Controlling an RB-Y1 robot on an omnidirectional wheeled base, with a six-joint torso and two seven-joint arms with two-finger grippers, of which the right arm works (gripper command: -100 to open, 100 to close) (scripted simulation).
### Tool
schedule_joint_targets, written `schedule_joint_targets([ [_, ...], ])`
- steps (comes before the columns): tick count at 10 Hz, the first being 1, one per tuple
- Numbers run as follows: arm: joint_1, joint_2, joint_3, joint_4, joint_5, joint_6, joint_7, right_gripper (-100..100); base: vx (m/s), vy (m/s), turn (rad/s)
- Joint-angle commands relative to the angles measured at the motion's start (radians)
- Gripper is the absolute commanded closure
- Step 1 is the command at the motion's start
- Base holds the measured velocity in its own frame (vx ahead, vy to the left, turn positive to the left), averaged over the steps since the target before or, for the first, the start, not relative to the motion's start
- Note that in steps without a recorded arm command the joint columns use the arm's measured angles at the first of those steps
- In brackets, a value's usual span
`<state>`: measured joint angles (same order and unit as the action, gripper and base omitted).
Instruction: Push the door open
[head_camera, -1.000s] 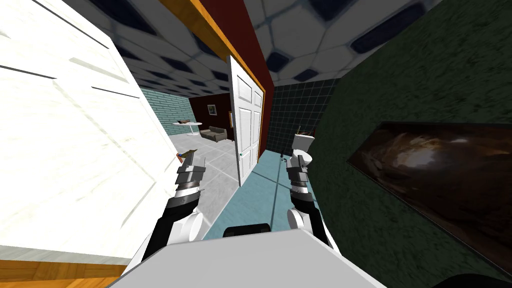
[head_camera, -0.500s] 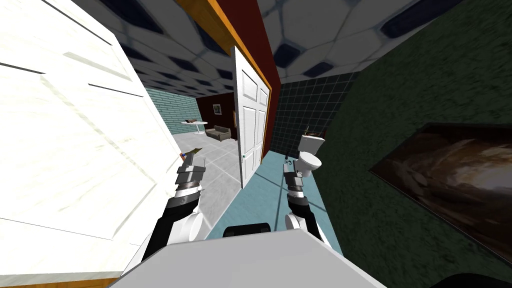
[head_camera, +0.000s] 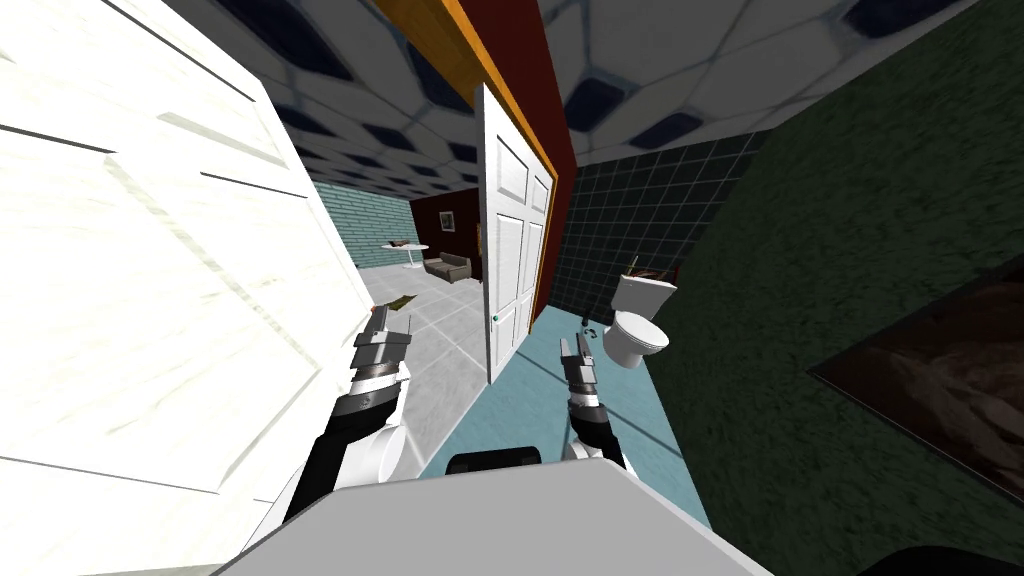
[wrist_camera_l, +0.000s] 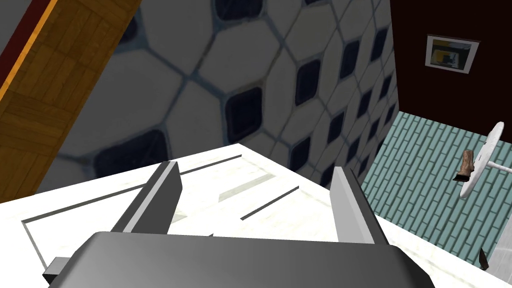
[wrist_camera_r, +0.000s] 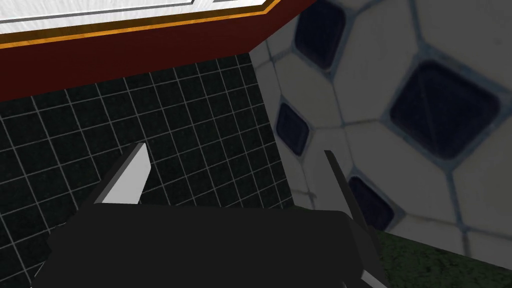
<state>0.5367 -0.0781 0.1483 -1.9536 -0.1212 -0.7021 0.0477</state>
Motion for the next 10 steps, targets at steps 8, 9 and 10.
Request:
schedule_joint_targets([
  [8, 0.035, -0.014, 0.073, 0.19, 0.004, -0.14, 0.031, -100, 0.105, -0.014, 0.116],
  [9, 0.039, -0.016, 0.081, 0.212, 0.004, -0.155, 0.034, -100, 0.099, -0.018, 0.125],
  [10, 0.042, -0.017, 0.089, 0.235, 0.004, -0.171, 0.038, -100, 0.096, -0.016, 0.118],
])
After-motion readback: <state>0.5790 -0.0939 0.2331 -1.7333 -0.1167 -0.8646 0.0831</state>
